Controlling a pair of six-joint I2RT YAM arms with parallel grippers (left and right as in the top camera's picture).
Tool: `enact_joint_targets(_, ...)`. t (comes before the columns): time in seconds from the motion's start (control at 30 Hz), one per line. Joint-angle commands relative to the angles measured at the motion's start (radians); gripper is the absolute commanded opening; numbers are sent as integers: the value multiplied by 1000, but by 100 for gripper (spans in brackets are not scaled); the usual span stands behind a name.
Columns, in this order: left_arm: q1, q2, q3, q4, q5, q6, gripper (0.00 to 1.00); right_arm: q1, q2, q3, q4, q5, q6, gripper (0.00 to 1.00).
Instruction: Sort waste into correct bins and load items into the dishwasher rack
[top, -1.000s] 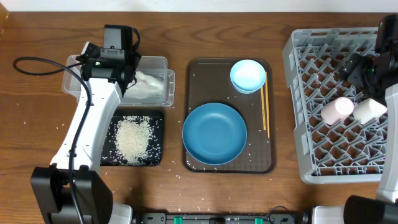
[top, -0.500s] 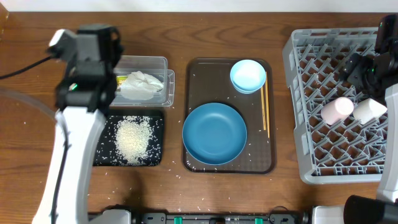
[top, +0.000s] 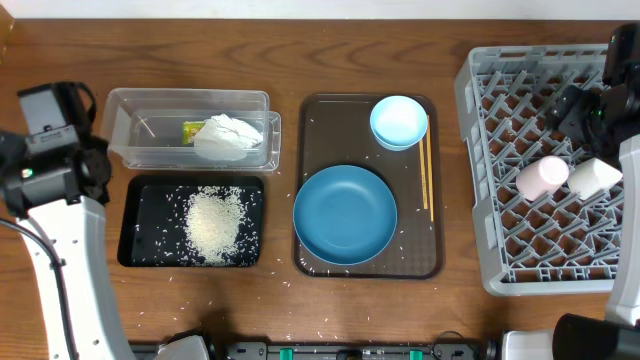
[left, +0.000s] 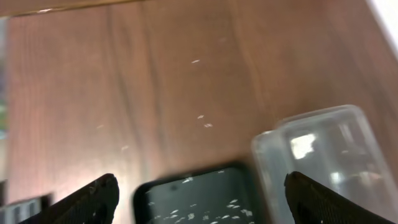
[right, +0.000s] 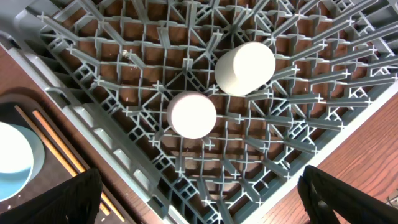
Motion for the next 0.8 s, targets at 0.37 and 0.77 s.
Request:
enact_joint_targets(0.37,12,1,3,-18,12,-2,88,-5,0,7,10,6,0,99)
enact_joint_targets(0.77,12,1,3,-18,12,-2,88,1,3,5,26,-694,23,96)
